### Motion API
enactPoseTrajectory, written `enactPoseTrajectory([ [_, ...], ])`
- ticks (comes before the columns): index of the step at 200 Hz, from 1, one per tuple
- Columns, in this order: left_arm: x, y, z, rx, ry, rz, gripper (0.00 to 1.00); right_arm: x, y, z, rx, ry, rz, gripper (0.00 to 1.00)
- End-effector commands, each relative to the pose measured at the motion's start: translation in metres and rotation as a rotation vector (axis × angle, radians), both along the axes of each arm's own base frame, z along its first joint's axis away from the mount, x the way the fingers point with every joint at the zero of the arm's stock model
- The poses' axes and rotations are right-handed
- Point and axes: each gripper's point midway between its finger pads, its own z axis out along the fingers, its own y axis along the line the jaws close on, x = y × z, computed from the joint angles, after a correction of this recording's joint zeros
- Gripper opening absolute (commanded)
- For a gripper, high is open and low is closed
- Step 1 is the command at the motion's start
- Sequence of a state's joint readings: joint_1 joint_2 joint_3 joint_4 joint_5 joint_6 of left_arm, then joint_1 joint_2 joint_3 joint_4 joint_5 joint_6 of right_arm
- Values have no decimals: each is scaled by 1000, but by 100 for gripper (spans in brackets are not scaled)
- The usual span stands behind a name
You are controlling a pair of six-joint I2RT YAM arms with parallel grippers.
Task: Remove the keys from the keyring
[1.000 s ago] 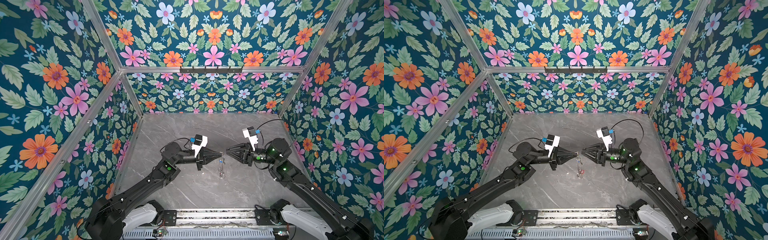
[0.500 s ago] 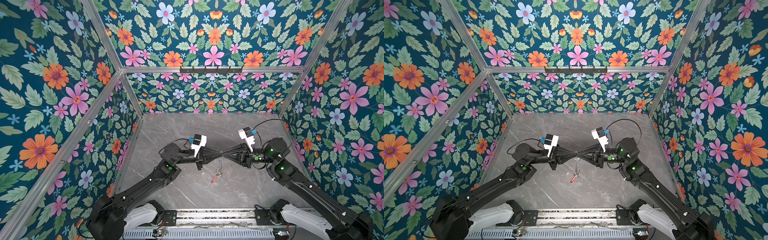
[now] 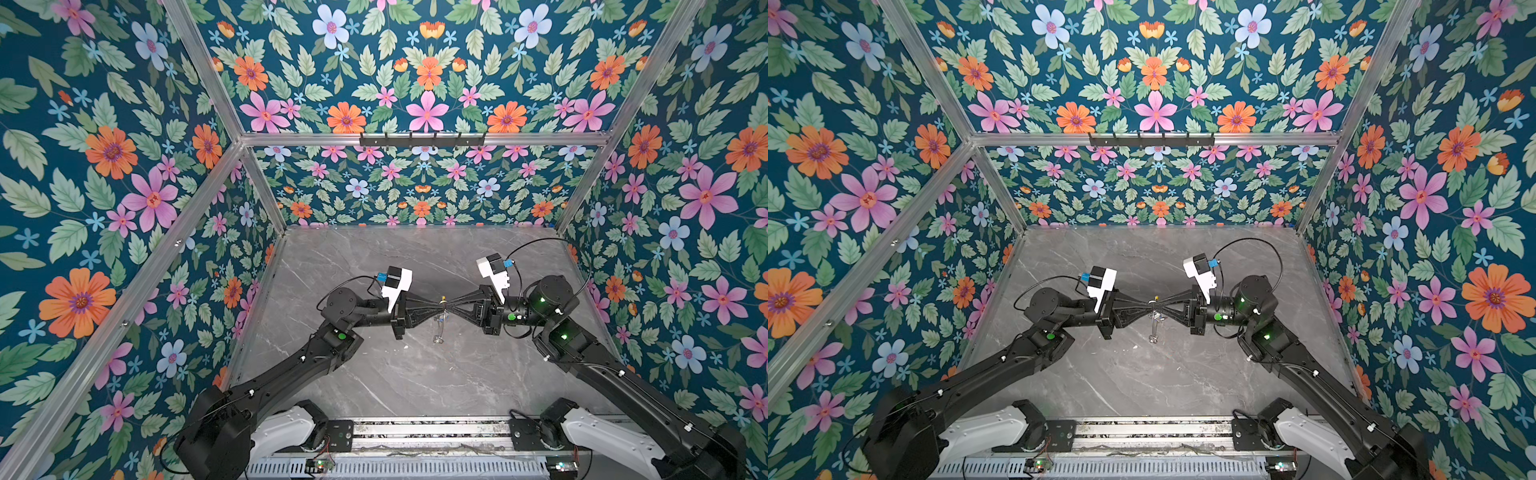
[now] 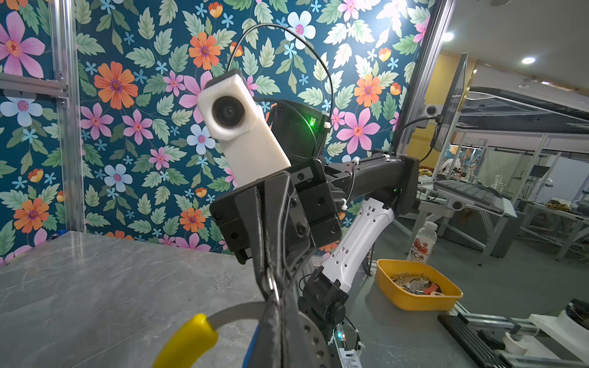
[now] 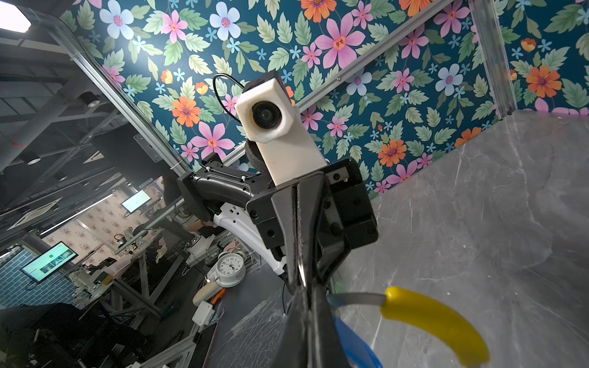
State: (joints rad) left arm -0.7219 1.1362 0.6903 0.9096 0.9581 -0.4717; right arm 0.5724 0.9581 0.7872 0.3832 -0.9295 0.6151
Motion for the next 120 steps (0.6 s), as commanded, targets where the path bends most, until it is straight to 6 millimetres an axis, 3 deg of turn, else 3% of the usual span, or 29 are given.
enactPoseTrajectory([
  [1, 0, 2, 9, -37, -20, 8, 0, -6, -1, 4, -1, -15, 18, 0],
  [11, -1, 3, 9, -36, -13, 8, 3, -7, -2, 3, -11, -14, 11, 0],
  [25, 1, 5, 9, -30, -2, 20, 19, -6, -4, -3, -47, -3, -13, 0],
  [47, 4, 13, 9, -18, 16, 44, 32, -9, -11, -10, -118, -3, -49, 0],
  [85, 7, 16, 6, 53, 54, 48, 33, -14, -19, -16, -213, -5, -69, 0],
  [120, -3, 10, 9, 94, 63, -60, 35, -16, -19, -11, -249, -16, -54, 0],
])
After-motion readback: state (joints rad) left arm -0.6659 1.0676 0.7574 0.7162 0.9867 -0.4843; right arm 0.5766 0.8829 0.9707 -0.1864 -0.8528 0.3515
